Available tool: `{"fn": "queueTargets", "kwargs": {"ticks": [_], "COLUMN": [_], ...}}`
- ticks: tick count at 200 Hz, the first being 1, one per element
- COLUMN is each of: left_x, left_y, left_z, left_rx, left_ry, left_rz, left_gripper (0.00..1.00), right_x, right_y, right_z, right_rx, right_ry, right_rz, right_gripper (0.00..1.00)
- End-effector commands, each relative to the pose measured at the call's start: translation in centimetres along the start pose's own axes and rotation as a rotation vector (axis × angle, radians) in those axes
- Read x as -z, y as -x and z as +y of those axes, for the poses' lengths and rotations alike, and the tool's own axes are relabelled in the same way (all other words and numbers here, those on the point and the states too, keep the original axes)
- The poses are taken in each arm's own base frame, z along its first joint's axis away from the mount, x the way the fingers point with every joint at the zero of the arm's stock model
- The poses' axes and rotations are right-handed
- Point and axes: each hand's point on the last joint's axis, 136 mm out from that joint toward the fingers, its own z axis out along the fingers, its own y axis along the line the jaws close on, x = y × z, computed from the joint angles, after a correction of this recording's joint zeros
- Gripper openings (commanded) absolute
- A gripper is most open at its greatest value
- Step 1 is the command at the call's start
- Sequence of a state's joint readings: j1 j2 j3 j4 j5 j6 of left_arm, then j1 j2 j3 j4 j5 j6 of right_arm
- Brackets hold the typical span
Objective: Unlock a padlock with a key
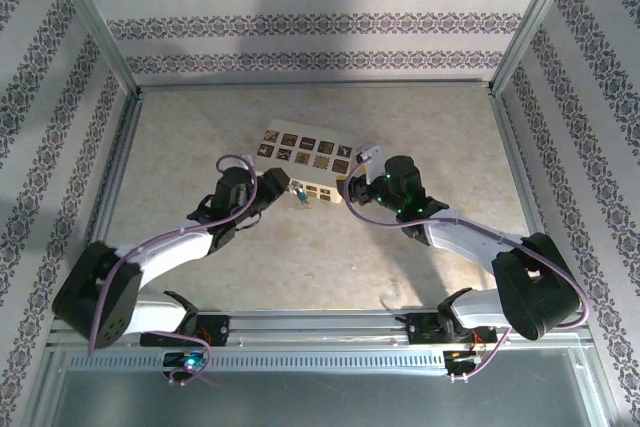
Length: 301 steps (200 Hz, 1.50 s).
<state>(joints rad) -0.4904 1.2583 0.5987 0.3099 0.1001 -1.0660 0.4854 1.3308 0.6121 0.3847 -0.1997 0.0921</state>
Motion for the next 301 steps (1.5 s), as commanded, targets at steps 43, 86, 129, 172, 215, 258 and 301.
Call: {"fn": "queueTargets", "kwargs": {"ticks": [43,86,129,172,215,258,301], "left_x": [4.7,2.8,-0.9,-4.2,-7.6,-10.0,-11.5], "left_y": [5.5,7.7,8.4,9.4,8.4,7.9,8.9], "left_z": [2.7,3.4,3.9,4.4,4.7,4.1,3.2], "left_rx": [-0.355,-0.299,-0.25,-0.182,-0.111,-0.049,-0.101], "left_ry": [0.285,0.186,0.087,0.014,-0.047,-0.121,-0.127], "left_rz": [-0.136,-0.069,0.06,0.109,0.209,0.258,0.268], "left_gripper": [0.81,0.94,0.95,0.92,0.83,0.76,0.76], "right_x": [1.5,1.8,0.8,-0.3,-1.8,-3.7,-5.5], "right_y": [0.6,0.1,-0.6,-0.9,-1.0,-0.7,-0.3], "right_z": [-1.6,-2.5,-2.4,-2.2,-2.2,-1.3,-1.0], "right_rx": [-0.215,-0.349,-0.481,-0.528,-0.567,-0.564,-0.578], "right_ry": [-0.003,0.019,0.082,0.123,0.155,0.196,0.211], "right_rz": [-0.024,-0.02,0.034,0.067,0.094,0.115,0.119], "right_gripper": [0.93,0.98,0.99,0.98,0.98,0.99,0.99]}}
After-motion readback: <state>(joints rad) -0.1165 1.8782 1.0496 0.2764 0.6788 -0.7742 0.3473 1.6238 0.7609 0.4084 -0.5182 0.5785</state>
